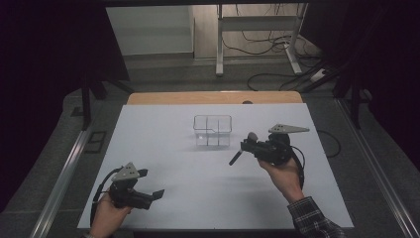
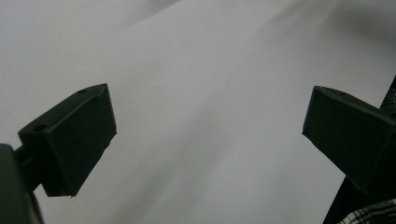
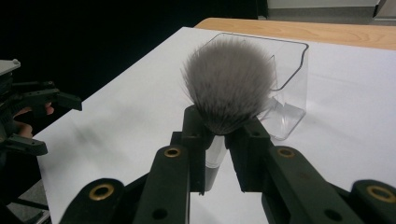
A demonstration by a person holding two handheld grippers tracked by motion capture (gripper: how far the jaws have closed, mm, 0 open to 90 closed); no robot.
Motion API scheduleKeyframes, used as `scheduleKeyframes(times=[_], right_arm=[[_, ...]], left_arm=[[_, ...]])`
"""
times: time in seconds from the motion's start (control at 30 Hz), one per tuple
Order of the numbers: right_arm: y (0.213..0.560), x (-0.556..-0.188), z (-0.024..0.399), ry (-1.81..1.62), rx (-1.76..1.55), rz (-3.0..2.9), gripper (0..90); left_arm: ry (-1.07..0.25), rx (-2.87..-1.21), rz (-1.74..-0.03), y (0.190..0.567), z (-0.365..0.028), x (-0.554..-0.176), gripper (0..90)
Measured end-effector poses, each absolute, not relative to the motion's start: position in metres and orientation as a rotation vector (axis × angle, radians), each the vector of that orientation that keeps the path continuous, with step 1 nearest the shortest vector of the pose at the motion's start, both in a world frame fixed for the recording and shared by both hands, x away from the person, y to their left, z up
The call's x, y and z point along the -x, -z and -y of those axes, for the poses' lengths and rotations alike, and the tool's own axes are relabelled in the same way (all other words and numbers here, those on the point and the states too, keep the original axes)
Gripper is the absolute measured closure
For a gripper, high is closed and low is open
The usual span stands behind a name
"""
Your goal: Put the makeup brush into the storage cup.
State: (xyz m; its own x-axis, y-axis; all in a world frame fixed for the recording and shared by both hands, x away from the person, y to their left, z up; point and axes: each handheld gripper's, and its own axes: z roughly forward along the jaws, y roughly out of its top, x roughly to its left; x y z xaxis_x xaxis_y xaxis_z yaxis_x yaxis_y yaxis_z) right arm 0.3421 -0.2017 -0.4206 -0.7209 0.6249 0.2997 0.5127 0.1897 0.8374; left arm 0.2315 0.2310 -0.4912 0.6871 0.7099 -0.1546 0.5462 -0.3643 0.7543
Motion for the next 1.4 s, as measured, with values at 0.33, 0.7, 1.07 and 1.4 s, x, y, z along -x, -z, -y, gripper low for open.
scheduleKeyframes(times=[0.33, 0.7, 1.07, 1.4], right_arm=[[0.419, -0.349, 0.200, -1.583, -1.126, -2.337, 76.6], [0.414, -0.359, 0.199, -1.571, -1.121, -2.325, 76.6], [0.408, -0.370, 0.195, -1.564, -1.100, -2.308, 76.6], [0.401, -0.383, 0.197, -1.563, -1.122, -2.275, 76.6]], left_arm=[[-0.275, -2.067, -0.984, 0.493, -0.241, -0.230, 2.3], [-0.285, -2.063, -1.023, 0.496, -0.254, -0.228, 1.7], [-0.294, -2.042, -1.069, 0.498, -0.271, -0.222, 1.6], [-0.290, -2.048, -1.087, 0.500, -0.277, -0.219, 1.6]])
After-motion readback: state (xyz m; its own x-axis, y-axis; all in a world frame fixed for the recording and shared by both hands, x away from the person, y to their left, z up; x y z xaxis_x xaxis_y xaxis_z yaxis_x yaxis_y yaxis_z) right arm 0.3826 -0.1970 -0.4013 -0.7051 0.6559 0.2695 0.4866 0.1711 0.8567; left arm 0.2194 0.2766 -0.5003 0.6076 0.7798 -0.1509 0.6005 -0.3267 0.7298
